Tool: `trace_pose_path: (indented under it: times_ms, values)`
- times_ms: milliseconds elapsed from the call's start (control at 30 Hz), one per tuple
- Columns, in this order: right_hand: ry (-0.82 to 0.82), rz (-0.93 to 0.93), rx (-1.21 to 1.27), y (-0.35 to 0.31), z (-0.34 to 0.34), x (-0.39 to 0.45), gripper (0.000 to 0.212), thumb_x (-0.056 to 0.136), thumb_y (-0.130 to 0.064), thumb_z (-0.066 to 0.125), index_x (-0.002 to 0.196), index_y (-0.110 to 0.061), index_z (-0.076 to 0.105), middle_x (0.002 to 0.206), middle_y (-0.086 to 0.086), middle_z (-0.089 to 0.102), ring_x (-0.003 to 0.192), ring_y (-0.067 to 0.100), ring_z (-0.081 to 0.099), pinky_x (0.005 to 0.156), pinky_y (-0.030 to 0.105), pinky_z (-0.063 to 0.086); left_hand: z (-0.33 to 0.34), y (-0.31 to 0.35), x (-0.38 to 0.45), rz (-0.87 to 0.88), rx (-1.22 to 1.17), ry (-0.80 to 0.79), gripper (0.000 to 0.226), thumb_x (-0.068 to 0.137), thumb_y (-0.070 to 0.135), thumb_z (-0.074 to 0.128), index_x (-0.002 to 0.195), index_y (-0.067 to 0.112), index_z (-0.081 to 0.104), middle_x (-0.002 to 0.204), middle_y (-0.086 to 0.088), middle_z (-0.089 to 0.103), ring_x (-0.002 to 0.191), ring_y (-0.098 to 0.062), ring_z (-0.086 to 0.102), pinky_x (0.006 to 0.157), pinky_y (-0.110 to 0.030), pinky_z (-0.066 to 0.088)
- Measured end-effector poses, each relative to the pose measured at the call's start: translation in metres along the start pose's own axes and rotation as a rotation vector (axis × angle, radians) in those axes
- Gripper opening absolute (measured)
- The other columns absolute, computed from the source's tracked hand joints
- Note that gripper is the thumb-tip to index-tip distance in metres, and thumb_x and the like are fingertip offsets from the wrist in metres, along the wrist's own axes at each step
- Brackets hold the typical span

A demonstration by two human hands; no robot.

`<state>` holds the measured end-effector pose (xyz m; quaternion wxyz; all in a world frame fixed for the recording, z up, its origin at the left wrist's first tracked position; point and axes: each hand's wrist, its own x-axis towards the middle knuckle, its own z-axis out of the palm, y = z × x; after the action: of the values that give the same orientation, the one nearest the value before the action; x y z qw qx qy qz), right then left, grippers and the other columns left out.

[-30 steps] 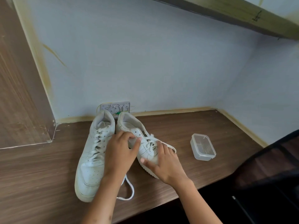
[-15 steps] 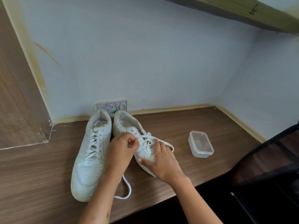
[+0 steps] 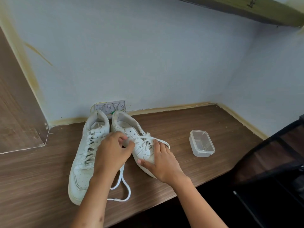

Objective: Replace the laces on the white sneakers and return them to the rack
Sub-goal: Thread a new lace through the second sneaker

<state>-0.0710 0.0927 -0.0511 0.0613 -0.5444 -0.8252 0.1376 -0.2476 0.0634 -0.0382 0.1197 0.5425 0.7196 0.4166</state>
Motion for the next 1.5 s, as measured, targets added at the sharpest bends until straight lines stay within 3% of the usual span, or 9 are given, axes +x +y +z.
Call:
trace_pose_path:
  times_ms: [167,333,567,767,867,1033,1267,1400,1500]
  values:
    - [0.028,-0.015,-0.022,0.000,0.003,-0.001,0.100,0.085,-0.076,0.034,0.154,-0.010,0.005,0.157,0.004,0.022,0.144,0.019,0.022,0.117,0.033,0.022,0.018,0.006,-0.003,0.179,0.016,0.079,0.012,0.085,0.031,0.071,0.081,0.020,0.069,0.081,0.012,0.060,0.071,-0.007,0.059,0.057,-0.024,0.049]
    - [0.039,-0.009,-0.052,0.000,0.006,-0.001,0.114,0.069,-0.085,0.011,0.154,-0.009,0.006,0.157,0.005,0.024,0.144,0.019,0.023,0.118,0.032,0.022,0.010,-0.002,0.001,0.138,0.012,0.155,0.019,0.080,0.021,0.076,0.068,0.017,0.061,0.070,0.009,0.053,0.061,-0.010,0.051,0.052,-0.027,0.044]
    - [0.040,-0.013,-0.057,0.001,0.007,0.000,0.115,0.067,-0.085,0.008,0.154,-0.010,0.005,0.158,0.005,0.021,0.145,0.019,0.021,0.119,0.033,0.021,0.008,-0.004,-0.002,0.208,-0.007,0.136,0.018,0.079,0.039,0.076,0.082,0.022,0.072,0.083,0.013,0.062,0.075,-0.006,0.060,0.063,-0.026,0.051]
    - [0.039,-0.006,-0.057,0.000,0.007,0.000,0.113,0.069,-0.084,0.010,0.154,-0.010,0.006,0.157,0.005,0.023,0.144,0.019,0.023,0.118,0.033,0.022,0.019,-0.001,-0.003,0.268,0.045,0.158,0.011,0.083,0.023,0.074,0.075,0.016,0.070,0.076,0.010,0.060,0.067,-0.011,0.059,0.053,-0.033,0.052]
    - [0.032,-0.012,-0.064,0.000,0.004,-0.002,0.109,0.074,-0.082,0.016,0.154,-0.009,0.007,0.157,0.006,0.023,0.144,0.020,0.023,0.118,0.033,0.021,0.004,-0.004,0.000,0.214,0.058,0.302,0.016,0.076,0.016,0.078,0.068,0.016,0.064,0.071,0.010,0.055,0.065,-0.012,0.054,0.049,-0.023,0.040]
    - [0.028,-0.013,-0.075,-0.001,0.003,-0.002,0.100,0.084,-0.076,0.028,0.154,-0.008,0.005,0.160,0.008,0.017,0.146,0.021,0.020,0.119,0.034,0.019,-0.017,-0.015,0.007,0.171,0.081,0.620,0.018,0.067,0.000,0.072,0.063,0.008,0.056,0.069,-0.002,0.054,0.067,-0.023,0.049,0.056,-0.028,0.035]
    - [0.018,-0.006,-0.073,-0.002,0.003,-0.002,0.111,0.070,-0.082,0.013,0.154,-0.010,0.007,0.158,0.007,0.021,0.144,0.021,0.023,0.118,0.034,0.022,0.011,-0.008,0.004,0.375,0.155,0.251,0.023,0.075,0.031,0.081,0.090,0.016,0.072,0.093,0.003,0.066,0.087,-0.021,0.058,0.082,-0.035,0.044]
    - [0.033,-0.014,-0.073,-0.001,0.004,-0.001,0.104,0.080,-0.079,0.027,0.154,-0.009,0.007,0.158,0.007,0.022,0.144,0.021,0.024,0.117,0.034,0.022,0.027,-0.005,0.001,0.427,0.127,0.216,0.010,0.076,0.016,0.081,0.079,0.016,0.071,0.078,0.007,0.068,0.074,-0.018,0.059,0.077,-0.029,0.041]
    - [0.041,-0.018,-0.083,-0.001,0.004,-0.002,0.103,0.080,-0.079,0.022,0.154,-0.009,0.007,0.156,0.006,0.024,0.143,0.020,0.025,0.117,0.033,0.023,0.022,-0.004,0.004,0.364,0.109,0.288,0.012,0.081,0.004,0.073,0.082,0.012,0.065,0.080,0.001,0.064,0.075,-0.021,0.056,0.073,-0.037,0.047]
